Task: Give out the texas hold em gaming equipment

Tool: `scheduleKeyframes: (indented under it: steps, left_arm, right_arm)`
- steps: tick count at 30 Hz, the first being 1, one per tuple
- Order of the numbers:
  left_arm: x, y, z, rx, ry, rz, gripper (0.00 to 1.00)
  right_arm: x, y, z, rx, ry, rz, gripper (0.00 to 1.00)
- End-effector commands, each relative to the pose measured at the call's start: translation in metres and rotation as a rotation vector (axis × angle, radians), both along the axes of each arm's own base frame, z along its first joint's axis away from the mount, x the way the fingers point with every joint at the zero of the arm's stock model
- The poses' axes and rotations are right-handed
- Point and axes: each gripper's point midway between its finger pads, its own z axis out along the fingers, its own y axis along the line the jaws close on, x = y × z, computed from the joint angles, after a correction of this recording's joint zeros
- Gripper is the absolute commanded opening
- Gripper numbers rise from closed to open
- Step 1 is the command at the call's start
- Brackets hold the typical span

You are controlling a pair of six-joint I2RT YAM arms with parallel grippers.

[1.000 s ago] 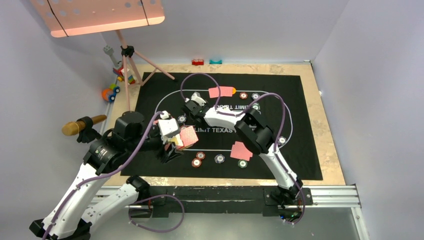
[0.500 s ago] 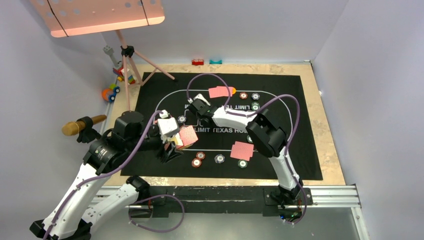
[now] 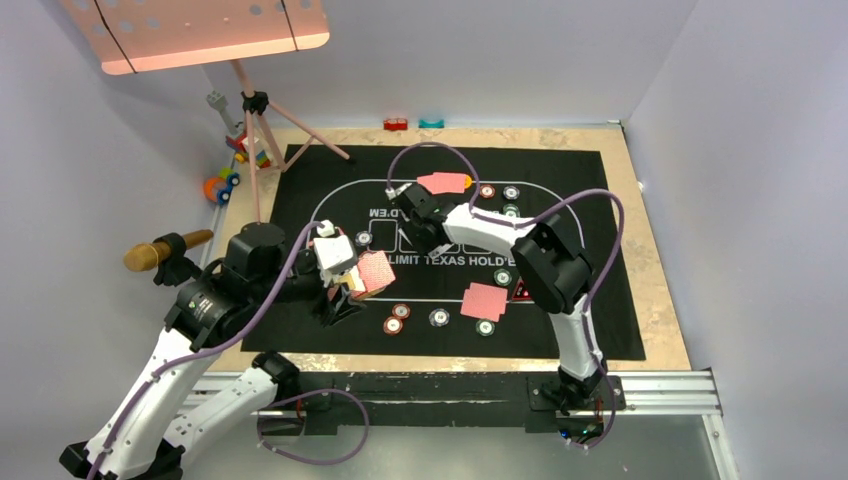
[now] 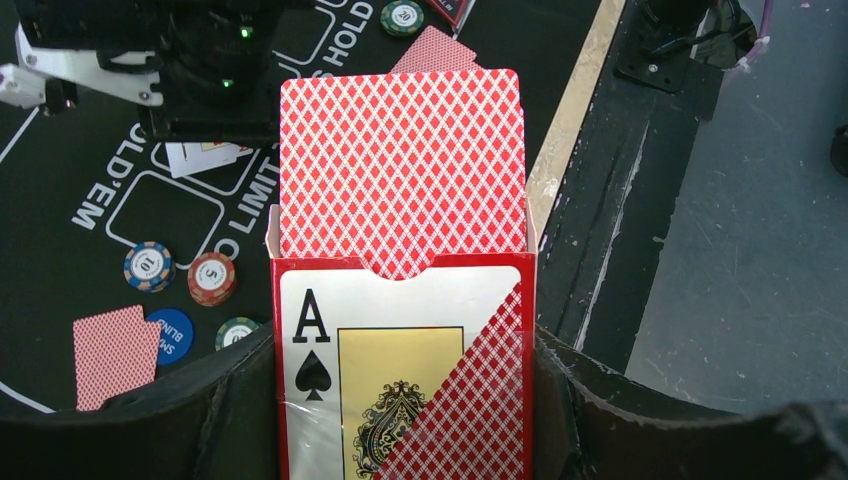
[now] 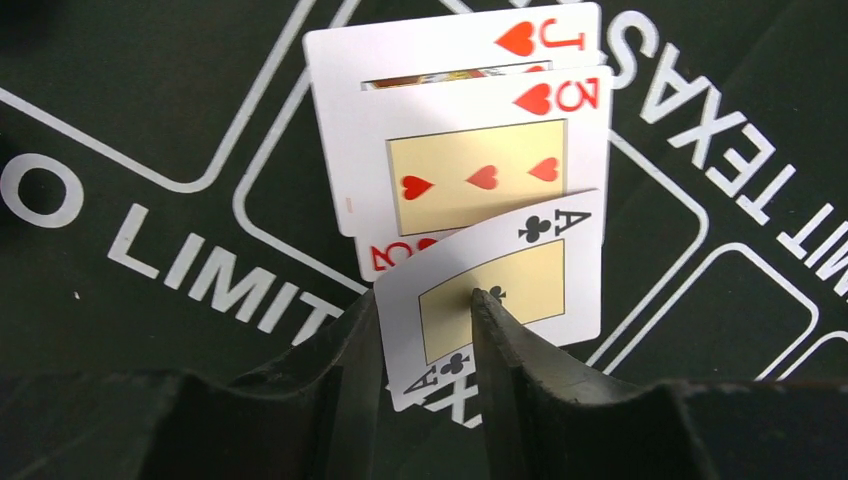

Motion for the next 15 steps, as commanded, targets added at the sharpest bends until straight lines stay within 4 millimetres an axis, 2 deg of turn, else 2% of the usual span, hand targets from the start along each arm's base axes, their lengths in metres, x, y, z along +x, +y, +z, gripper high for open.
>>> scheduleKeyframes:
  steps: [1,4,7,10,15]
  left_arm:
    - [0.001,-0.004,0.026,-0.061,-0.061,-0.011,0.00]
    - [0.001,-0.004,0.027,-0.063,-0.064,-0.010,0.00]
    - [0.001,-0.003,0.028,-0.064,-0.062,-0.008,0.00]
    - [0.000,-0.003,0.028,-0.064,-0.064,-0.009,0.00]
    - [-0.001,-0.002,0.031,-0.068,-0.068,-0.009,0.00]
  right_arm:
    - [0.001,0.000,0.036,0.175,0.061,0.009,0.40]
    - [0.003,-0.003,0.048,0.241,0.078,0.012,0.41]
    - [-0.002,0.003,0.051,0.295,0.105,0.044,0.42]
    - [-0.011,0.009,0.044,0.322,0.159,0.072,0.42]
    - [-0.019,0.008,0.023,0.308,0.210,0.069,0.42]
